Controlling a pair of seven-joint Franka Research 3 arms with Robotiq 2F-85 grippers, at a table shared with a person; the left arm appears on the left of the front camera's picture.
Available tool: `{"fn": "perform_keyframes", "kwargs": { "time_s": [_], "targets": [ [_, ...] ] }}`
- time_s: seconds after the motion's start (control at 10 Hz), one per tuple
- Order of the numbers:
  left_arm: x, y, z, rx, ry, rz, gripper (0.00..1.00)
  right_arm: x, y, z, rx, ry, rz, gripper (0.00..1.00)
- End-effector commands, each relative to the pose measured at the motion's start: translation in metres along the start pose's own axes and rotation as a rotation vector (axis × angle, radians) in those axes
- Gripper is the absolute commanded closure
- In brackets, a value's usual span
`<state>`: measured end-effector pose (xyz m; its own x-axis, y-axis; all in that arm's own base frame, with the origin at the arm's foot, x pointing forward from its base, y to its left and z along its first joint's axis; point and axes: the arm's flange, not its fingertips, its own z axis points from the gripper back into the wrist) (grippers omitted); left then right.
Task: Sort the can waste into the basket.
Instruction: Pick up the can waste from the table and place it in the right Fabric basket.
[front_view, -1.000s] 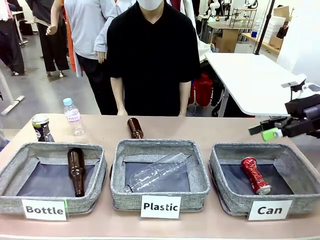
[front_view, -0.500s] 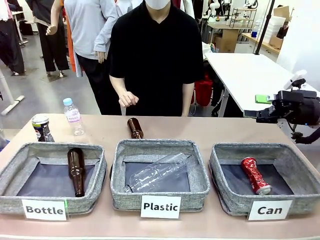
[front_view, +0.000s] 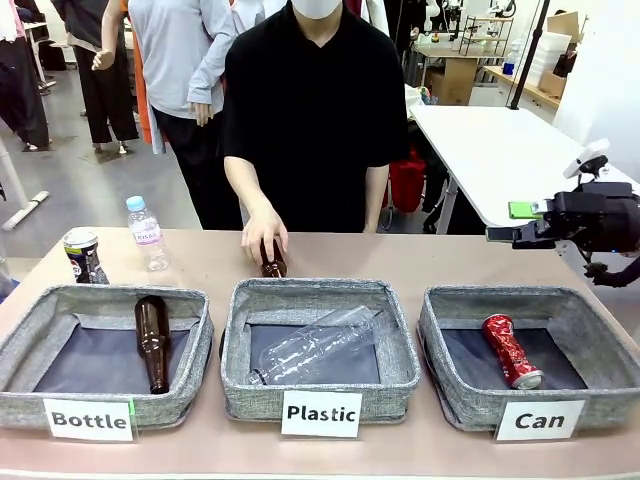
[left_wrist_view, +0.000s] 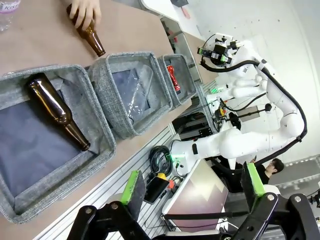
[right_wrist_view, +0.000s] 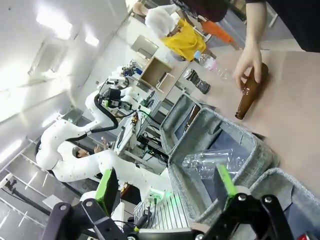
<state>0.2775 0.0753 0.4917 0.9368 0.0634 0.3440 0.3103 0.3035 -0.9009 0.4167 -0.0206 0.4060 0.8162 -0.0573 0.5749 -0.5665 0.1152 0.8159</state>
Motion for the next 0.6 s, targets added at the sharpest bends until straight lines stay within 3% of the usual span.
{"fn": "perform_keyframes", "kwargs": {
  "time_s": [0.0, 0.3, 0.5],
  "targets": [
    [-0.001, -0.002, 0.001, -0.022, -0.005, -0.002, 0.0, 0.0, 0.003, 0.003, 0.01, 0.004, 0.023, 0.0],
    [0.0, 0.0, 0.0, 0.0, 0.0, 0.0, 0.0, 0.0, 0.003, 0.003, 0.01, 0.004, 0.023, 0.0],
    [0.022, -0.005, 0.006, 0.135, 0.033, 0.019, 0.0, 0.0, 0.003, 0.003, 0.01, 0.004, 0.023, 0.0]
  ]
}}
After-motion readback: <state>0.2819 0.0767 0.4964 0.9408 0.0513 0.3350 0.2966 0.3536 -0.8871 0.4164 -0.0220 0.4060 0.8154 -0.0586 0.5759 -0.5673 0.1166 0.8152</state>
